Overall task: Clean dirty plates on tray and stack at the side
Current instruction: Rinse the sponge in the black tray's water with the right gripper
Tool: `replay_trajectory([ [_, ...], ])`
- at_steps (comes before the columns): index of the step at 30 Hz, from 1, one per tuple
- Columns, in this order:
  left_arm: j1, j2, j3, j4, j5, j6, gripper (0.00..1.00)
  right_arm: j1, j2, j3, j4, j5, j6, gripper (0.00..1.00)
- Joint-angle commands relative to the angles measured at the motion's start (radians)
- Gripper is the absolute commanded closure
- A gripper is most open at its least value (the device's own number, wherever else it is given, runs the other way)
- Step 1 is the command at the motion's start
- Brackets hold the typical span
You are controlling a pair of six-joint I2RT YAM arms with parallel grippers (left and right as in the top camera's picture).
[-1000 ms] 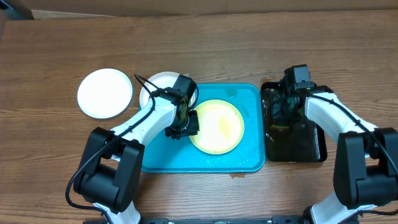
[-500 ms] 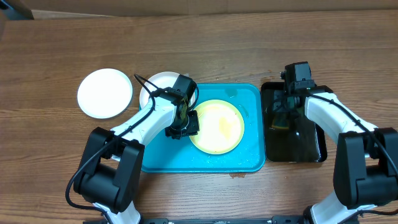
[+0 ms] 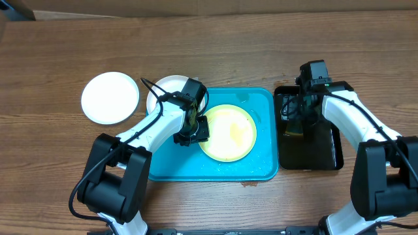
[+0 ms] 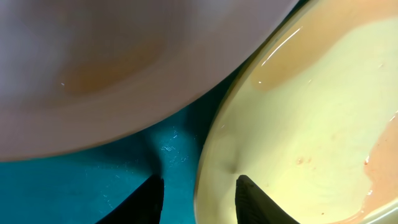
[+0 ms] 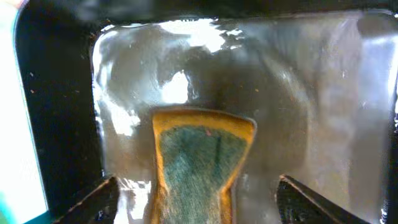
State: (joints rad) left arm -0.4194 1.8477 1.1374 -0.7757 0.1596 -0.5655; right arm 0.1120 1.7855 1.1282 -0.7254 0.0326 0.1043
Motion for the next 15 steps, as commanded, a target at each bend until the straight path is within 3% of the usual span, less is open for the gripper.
replay_trajectory([
  [1,-0.013,-0.004,-0.003,0.003,-0.01,0.02,0.6,-0.001,0.007,-0.058,0.045,-0.016,0.005,0.31],
  [2,-0.013,-0.004,-0.003,0.004,-0.01,0.02,0.6,-0.001,0.007,-0.071,0.065,-0.016,0.005,0.47],
  [3,-0.013,-0.004,-0.003,0.003,-0.01,0.02,0.62,-0.001,0.007,-0.074,0.074,-0.016,0.005,0.77],
  [4,-0.013,-0.004,-0.003,0.003,-0.01,0.021,0.62,-0.001,0.006,-0.069,0.074,-0.016,0.005,0.96],
  [15,-0.013,-0.004,-0.003,0.005,-0.01,0.02,0.62,-0.001,-0.072,0.145,-0.212,-0.008,0.002,0.96],
])
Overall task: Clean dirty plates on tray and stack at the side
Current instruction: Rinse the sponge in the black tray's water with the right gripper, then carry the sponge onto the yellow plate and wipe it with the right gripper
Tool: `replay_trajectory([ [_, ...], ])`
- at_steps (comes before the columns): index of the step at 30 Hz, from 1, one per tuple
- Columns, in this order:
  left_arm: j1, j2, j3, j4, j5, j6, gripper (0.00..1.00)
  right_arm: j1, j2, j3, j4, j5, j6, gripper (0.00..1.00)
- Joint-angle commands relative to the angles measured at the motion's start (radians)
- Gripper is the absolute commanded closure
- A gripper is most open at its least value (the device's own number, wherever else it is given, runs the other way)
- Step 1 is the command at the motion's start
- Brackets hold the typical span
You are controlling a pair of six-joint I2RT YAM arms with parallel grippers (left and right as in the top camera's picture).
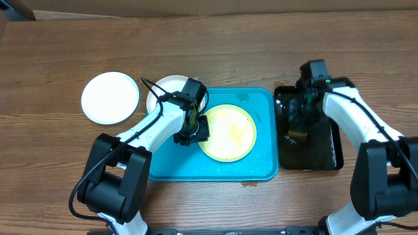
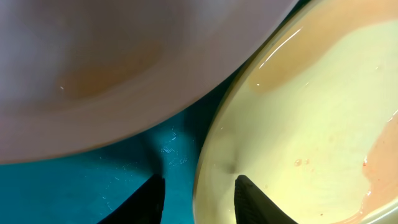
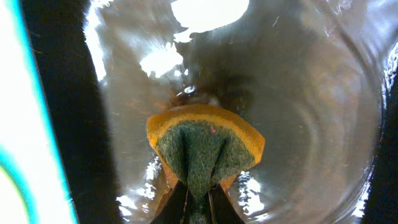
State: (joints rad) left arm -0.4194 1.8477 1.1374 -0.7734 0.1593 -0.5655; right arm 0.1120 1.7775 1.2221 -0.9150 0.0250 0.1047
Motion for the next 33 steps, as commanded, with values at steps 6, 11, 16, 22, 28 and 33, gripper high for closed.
replay_trajectory([
  [6,-0.013,-0.004,-0.003,0.005,-0.01,0.021,0.69,0.003,-0.069,0.053,-0.049,-0.043,0.004,0.96],
  [11,-0.013,-0.004,-0.003,0.012,-0.006,0.04,0.92,0.007,-0.072,0.09,-0.061,-0.258,0.003,0.96],
  [16,-0.013,-0.004,-0.003,0.013,-0.005,0.043,0.96,0.06,-0.074,0.116,0.007,-0.486,-0.004,0.96],
  [22,-0.013,-0.004,-0.003,0.015,-0.002,0.042,0.96,0.222,-0.066,0.114,0.064,-0.336,-0.079,0.96],
  [28,-0.013,-0.004,-0.003,0.015,-0.002,0.043,0.96,0.376,-0.031,0.069,0.145,-0.101,-0.224,0.96],
  [33,-0.013,-0.004,-0.003,0.014,-0.002,0.049,0.96,0.432,0.034,0.048,0.232,0.039,-0.309,0.96],
])
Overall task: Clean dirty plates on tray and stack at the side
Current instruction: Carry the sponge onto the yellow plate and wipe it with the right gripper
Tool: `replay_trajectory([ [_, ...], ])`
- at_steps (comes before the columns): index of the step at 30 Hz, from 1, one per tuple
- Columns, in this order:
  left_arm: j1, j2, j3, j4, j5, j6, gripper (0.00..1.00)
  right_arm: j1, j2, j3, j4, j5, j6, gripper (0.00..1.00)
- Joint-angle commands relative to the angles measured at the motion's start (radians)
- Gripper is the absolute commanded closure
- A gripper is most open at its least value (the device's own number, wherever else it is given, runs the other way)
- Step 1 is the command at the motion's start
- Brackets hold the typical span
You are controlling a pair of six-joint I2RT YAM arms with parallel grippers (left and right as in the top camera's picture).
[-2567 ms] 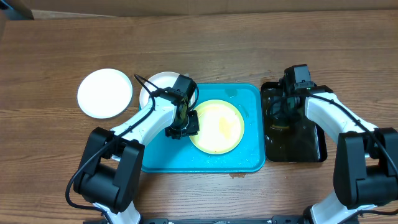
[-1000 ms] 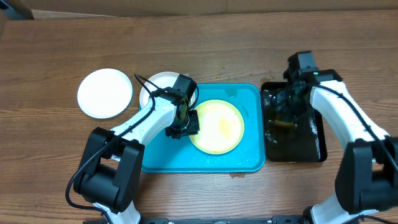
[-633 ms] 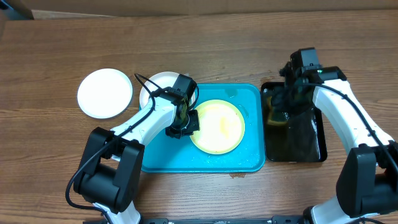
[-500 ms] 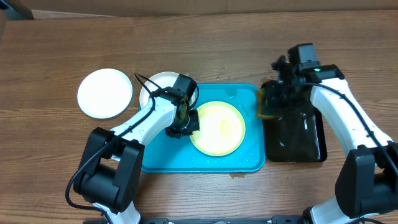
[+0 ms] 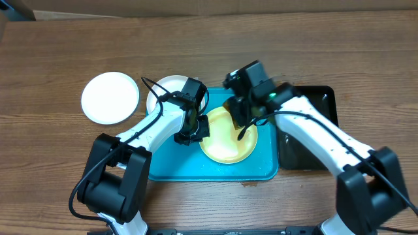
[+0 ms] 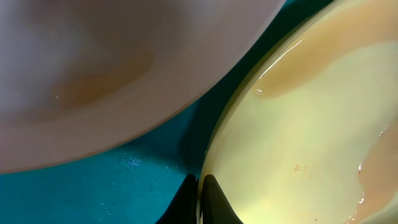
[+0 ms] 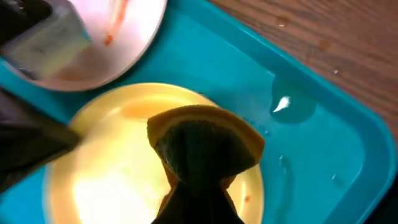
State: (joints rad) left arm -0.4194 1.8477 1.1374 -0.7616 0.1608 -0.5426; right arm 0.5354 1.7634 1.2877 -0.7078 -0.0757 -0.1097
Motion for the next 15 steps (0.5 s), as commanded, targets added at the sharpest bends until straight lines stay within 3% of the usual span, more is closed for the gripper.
replay_trajectory([
  [1,-0.013,-0.004,-0.003,0.003,-0.003,0.027,0.96,0.01,0.06,-0.017,0.035,0.139,-0.126,0.96],
  [4,-0.013,-0.004,-0.003,0.003,-0.003,0.026,0.96,0.006,0.099,-0.017,0.057,0.165,-0.184,0.96],
  [15,-0.013,-0.004,-0.003,0.004,-0.003,0.026,0.96,0.002,0.216,-0.019,0.061,0.104,-0.183,0.96],
])
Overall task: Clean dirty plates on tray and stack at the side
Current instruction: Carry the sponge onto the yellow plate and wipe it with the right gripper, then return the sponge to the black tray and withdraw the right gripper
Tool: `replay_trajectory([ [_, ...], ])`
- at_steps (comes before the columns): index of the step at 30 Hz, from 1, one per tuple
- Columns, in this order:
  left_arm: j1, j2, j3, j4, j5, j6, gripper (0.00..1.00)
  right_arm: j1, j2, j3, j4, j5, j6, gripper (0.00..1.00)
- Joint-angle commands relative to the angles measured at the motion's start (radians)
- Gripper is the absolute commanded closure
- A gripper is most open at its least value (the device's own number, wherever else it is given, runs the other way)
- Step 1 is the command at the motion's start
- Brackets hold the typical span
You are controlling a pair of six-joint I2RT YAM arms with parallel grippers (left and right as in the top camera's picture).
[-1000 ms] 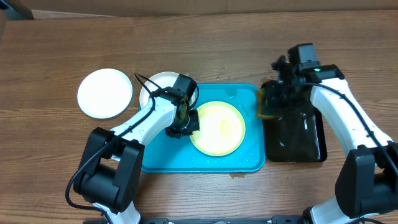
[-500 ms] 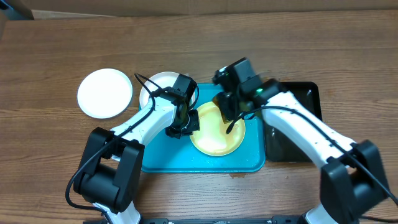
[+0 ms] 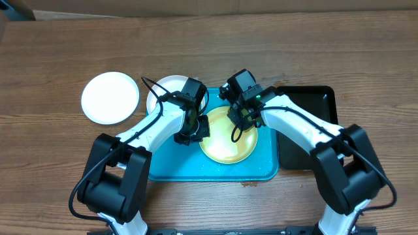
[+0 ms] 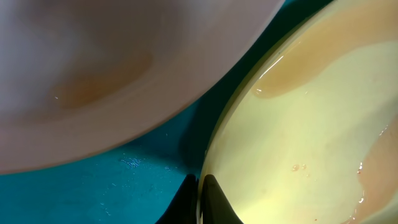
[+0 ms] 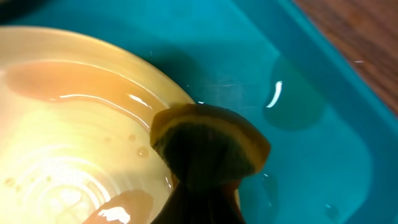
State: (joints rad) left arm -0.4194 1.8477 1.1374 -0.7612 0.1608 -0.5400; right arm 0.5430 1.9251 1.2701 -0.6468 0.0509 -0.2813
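A wet yellow plate [image 3: 228, 140] lies on the teal tray [image 3: 264, 160]. My left gripper [image 3: 194, 134] is shut on its left rim, fingers pinched together on the edge [image 4: 200, 200]. My right gripper [image 3: 236, 112] is shut on an orange-and-green sponge [image 5: 211, 146], which presses on the plate's far rim [image 5: 93, 93]. A pale dirty plate [image 4: 118, 62] sits at the tray's far left corner, half under my left arm [image 3: 164, 86]. A clean white plate [image 3: 110, 97] rests on the table to the left.
A black basin [image 3: 320, 143] with water stands right of the tray, partly under my right arm. A small puddle [image 5: 292, 102] lies on the tray beyond the yellow plate. Bare wooden table surrounds everything.
My right gripper has dropped lower with the sponge, from above the yellow plate to its far rim, where the sponge now touches. My left gripper still pinches the plate's rim.
First my right gripper stood open around the sponge in the black basin and my left stood open astride the yellow plate's rim. Then the right was shut on the sponge. Later the left was shut on the rim and the sponge was over the plate, now on it.
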Motion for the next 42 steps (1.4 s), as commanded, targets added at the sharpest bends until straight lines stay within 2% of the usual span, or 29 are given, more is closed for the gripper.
replay_trajectory([
  [1,-0.013,-0.004,-0.003,0.003,-0.003,0.024,0.96,-0.006,0.068,-0.001,0.0,-0.032,-0.011,0.96],
  [7,-0.013,-0.004,-0.003,0.007,-0.003,0.024,0.96,-0.005,0.084,0.0,-0.023,-0.226,-0.014,0.96],
  [10,-0.013,-0.004,-0.003,0.008,-0.003,0.023,0.96,-0.005,0.083,0.002,-0.043,-0.356,-0.061,0.96],
  [16,-0.013,-0.004,-0.003,0.007,-0.003,0.024,0.96,-0.007,0.058,0.045,-0.166,-0.544,-0.118,0.96],
  [20,-0.013,-0.004,-0.003,0.007,-0.003,0.024,0.96,-0.01,0.029,0.053,-0.185,-0.635,-0.132,0.96],
  [26,-0.013,-0.004,-0.003,0.004,-0.003,0.025,0.94,-0.076,-0.058,0.116,-0.242,-0.624,-0.129,0.96],
  [28,-0.013,-0.004,-0.003,0.003,-0.003,0.025,0.91,-0.122,-0.084,0.147,-0.281,-0.576,-0.076,0.96],
  [34,-0.013,-0.004,-0.003,0.002,-0.003,0.025,0.7,-0.29,-0.128,0.187,-0.419,-0.488,-0.021,0.96],
  [35,-0.013,-0.004,-0.003,0.002,-0.003,0.025,0.66,-0.35,-0.128,0.186,-0.444,-0.473,0.031,0.96],
  [37,-0.013,-0.004,-0.003,0.002,-0.003,0.025,0.65,-0.407,-0.128,0.168,-0.439,-0.402,0.094,0.96],
  [38,-0.013,-0.004,-0.003,0.002,-0.003,0.025,0.64,-0.453,-0.128,0.143,-0.425,-0.301,0.158,0.96],
  [42,-0.013,-0.004,-0.003,-0.002,-0.004,0.025,0.64,-0.515,-0.128,0.086,-0.385,-0.174,0.234,0.96],
])
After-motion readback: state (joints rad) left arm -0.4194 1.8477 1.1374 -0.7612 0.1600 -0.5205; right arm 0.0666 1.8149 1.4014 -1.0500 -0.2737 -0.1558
